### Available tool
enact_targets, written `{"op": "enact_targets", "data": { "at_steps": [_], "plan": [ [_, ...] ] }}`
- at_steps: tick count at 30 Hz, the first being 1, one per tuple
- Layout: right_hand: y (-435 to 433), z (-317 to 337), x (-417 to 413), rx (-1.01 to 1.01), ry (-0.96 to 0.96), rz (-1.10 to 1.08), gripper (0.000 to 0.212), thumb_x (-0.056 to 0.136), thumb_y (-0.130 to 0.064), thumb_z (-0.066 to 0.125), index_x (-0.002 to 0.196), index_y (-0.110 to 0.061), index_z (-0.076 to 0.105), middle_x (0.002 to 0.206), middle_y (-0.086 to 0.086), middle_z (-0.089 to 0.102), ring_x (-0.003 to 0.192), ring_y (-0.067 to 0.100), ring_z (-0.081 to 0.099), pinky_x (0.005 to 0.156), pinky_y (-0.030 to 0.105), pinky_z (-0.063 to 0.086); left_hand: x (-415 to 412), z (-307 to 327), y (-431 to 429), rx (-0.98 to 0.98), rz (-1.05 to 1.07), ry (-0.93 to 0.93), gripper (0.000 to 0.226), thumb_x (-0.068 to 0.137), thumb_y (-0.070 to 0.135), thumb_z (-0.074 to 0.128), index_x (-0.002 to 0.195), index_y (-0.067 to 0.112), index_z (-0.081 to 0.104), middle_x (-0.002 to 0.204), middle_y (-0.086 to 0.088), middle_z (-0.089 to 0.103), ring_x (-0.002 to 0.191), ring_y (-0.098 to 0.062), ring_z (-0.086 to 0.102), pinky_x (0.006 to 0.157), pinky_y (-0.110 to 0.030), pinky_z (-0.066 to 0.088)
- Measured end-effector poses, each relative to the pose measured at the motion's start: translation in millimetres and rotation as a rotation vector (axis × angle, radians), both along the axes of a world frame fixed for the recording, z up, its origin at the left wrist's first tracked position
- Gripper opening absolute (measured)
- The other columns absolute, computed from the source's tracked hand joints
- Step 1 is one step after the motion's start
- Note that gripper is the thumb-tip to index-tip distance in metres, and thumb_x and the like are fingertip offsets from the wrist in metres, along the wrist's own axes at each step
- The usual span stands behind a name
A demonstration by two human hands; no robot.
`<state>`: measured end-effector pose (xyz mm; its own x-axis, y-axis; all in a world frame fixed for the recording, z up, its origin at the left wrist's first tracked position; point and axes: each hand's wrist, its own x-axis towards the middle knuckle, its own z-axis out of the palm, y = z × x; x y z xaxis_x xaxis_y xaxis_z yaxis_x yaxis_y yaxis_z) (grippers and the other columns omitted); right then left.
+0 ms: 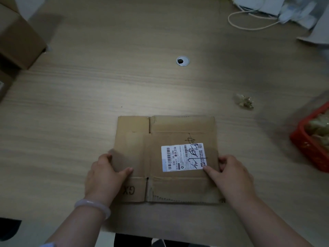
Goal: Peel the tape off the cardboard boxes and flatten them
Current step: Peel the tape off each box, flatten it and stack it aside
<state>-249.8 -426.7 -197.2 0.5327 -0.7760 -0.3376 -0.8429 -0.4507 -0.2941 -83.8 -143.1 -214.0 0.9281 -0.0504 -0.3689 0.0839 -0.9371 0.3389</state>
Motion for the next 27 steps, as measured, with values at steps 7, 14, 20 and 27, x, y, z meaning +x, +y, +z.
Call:
{"op": "enact_targets", "data": {
  "at_steps": [7, 14, 20, 27],
  "plan": [
    [27, 6, -15, 0.253, -0.165, -0.306, 0.053, 0.063, -0.046, 0.079, 0.099, -0.017, 0.053, 0.099, 0.0, 0.068, 0.092, 0.021, 0.064, 0.079, 0.033, 0.051, -1, 6, 10, -0.207, -0.035, 0.044, 0.073, 0.052, 0.045, 0.088, 0.108, 0.017, 0.052, 0.102, -0.01, 0.064, 0.09, -0.028, 0.064, 0.079, -0.043, 0.055],
    [74, 58, -76, 0.253, -0.44, -0.566, 0.057, 0.075, -0.029, 0.079, 0.122, -0.013, 0.05, 0.111, 0.005, 0.068, 0.092, 0.018, 0.062, 0.077, 0.026, 0.043, -13, 59, -2, -0.388, -0.282, 0.059, 0.06, 0.073, 0.034, 0.08, 0.119, 0.019, 0.044, 0.096, -0.001, 0.057, 0.081, -0.021, 0.055, 0.065, -0.031, 0.041],
    [104, 117, -163, 0.169, -0.611, -0.791, 0.053, 0.078, -0.025, 0.077, 0.125, -0.013, 0.054, 0.108, 0.0, 0.065, 0.084, 0.01, 0.057, 0.073, 0.025, 0.041, -50, 110, -39, -0.528, -0.519, 0.074, 0.065, 0.071, 0.04, 0.08, 0.121, 0.025, 0.042, 0.096, 0.001, 0.058, 0.077, -0.019, 0.059, 0.059, -0.032, 0.047],
    [114, 175, -318, 0.085, -0.765, -1.088, 0.053, 0.071, -0.032, 0.081, 0.117, -0.023, 0.057, 0.105, 0.0, 0.068, 0.092, 0.019, 0.066, 0.089, 0.041, 0.052, -169, 167, -107, -0.68, -0.83, 0.195, 0.07, 0.071, 0.043, 0.079, 0.129, 0.026, 0.043, 0.1, 0.006, 0.058, 0.081, -0.012, 0.061, 0.06, -0.033, 0.05]
  ]
}}
